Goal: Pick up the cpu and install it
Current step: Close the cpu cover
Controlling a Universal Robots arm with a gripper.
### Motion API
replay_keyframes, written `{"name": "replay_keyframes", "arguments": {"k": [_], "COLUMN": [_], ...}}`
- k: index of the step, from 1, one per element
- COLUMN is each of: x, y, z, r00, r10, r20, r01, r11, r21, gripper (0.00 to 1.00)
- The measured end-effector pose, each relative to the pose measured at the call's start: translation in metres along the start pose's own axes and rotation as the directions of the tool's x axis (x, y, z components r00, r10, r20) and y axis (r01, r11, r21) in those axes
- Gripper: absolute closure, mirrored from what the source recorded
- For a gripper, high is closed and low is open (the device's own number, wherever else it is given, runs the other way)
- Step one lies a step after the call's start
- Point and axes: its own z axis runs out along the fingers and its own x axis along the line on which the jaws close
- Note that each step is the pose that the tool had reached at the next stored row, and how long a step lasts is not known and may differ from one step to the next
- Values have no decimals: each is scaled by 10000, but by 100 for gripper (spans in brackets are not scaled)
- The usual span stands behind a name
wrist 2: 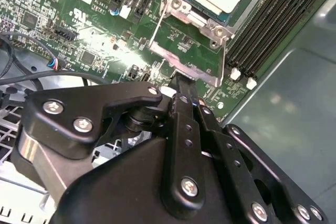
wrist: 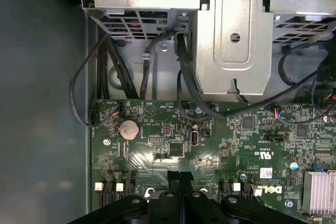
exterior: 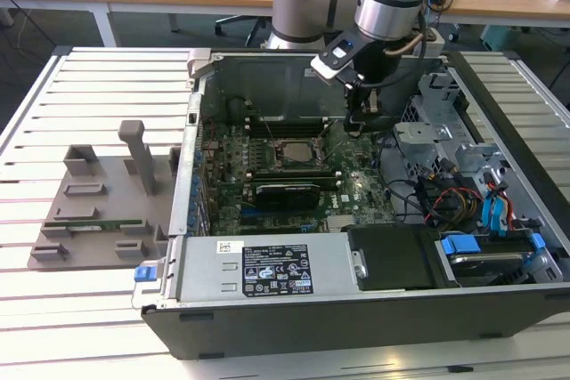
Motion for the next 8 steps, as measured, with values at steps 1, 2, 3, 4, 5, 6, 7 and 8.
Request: {"name": "replay_keyframes", "arguments": {"k": [1,2,3,4,5,6,7,8], "x": [0,0,1,1,1,1,1,1], "y": [-19,-27,-33,-36,-36,-36,-36,-36], "z": [5,12,17,24,45,53,53,53], "r00": [10000,10000,10000,10000,10000,10000,10000,10000], "r10": [1,0,0,0,-1,-1,0,0], "r20": [0,1,1,1,1,2,3,3], "r01": [-1,0,0,0,1,1,0,0], "r11": [10000,10000,10000,10000,10000,10000,10000,10000], "r21": [0,0,0,0,0,0,1,1], "gripper": [89,89,89,89,89,89,89,89]}}
